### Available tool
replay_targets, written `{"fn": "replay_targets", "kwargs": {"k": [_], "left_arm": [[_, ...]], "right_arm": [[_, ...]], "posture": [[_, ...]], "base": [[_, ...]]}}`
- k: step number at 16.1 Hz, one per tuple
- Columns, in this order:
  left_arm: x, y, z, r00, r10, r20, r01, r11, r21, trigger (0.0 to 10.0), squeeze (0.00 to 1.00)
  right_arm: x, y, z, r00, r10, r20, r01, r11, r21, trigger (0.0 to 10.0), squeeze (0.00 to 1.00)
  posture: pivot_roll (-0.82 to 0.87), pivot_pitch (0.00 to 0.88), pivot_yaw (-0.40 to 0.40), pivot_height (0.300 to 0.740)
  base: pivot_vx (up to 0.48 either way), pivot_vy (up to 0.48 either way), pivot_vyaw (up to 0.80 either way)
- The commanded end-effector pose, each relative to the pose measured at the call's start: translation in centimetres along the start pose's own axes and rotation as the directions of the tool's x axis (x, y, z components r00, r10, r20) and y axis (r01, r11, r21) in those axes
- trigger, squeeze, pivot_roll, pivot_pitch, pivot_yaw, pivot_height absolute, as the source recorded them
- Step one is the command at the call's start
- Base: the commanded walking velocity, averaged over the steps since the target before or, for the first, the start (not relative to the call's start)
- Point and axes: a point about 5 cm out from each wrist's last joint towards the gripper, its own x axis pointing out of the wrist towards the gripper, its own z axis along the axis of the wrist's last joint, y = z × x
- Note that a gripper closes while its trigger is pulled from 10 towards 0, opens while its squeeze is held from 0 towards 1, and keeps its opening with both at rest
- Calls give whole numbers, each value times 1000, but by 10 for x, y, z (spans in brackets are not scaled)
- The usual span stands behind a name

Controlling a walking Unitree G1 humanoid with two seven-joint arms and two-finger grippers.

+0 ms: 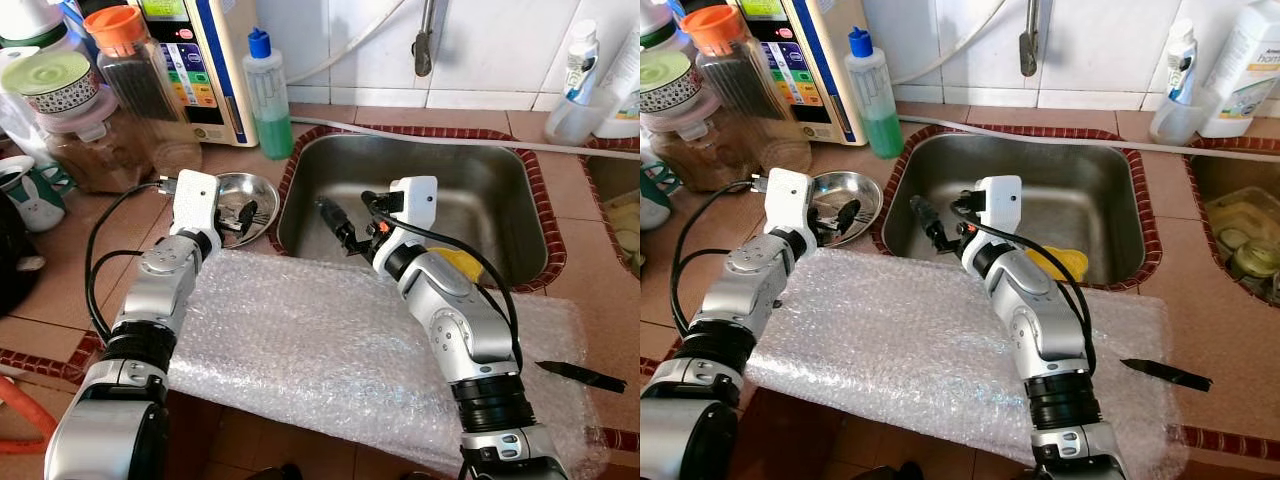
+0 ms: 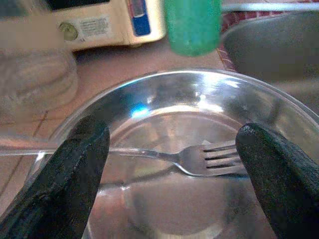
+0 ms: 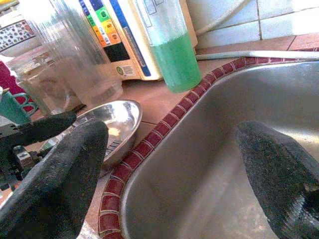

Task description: Kitchen organization

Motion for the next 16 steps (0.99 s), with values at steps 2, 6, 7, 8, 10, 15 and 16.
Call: {"fn": "replay_targets", "kwargs": {"k": [2,6,7,8,10,15,16], "left_arm": [[2,7,2,996,78,-35,-82,989,-125,10000,0],[3,7,13,983,182,-25,-182,949,-256,10000,0],[4,6,13,982,187,-34,-189,941,-282,10000,0],[4,1,9,980,185,-72,-199,908,-369,10000,0],[4,-4,7,980,178,-90,-199,891,-409,10000,0],[4,-9,13,983,158,-92,-182,860,-477,10000,0],[3,-8,13,984,150,-96,-178,833,-524,10000,0]], "right_arm": [[1,4,4,1000,14,7,-14,1000,-14,10000,1000],[2,5,4,1000,15,1,-15,1000,-27,10000,1000],[2,6,4,1000,17,2,-17,999,-28,10000,1000],[3,6,4,1000,19,1,-19,999,-31,10000,1000],[3,7,4,1000,21,1,-21,999,-36,10000,1000],[3,6,4,1000,13,2,-13,999,-38,10000,1000],[3,5,4,1000,12,1,-12,999,-37,10000,1000]], "posture": [[-184,142,123,740],[-183,139,122,740],[-183,139,122,740],[-181,138,124,740],[-181,138,124,740],[-183,139,125,740],[-180,142,124,740]], "base": [[0,0,0],[0,0,0],[0,0,0],[0,0,0],[0,0,0],[0,0,0],[0,0,0]]}}
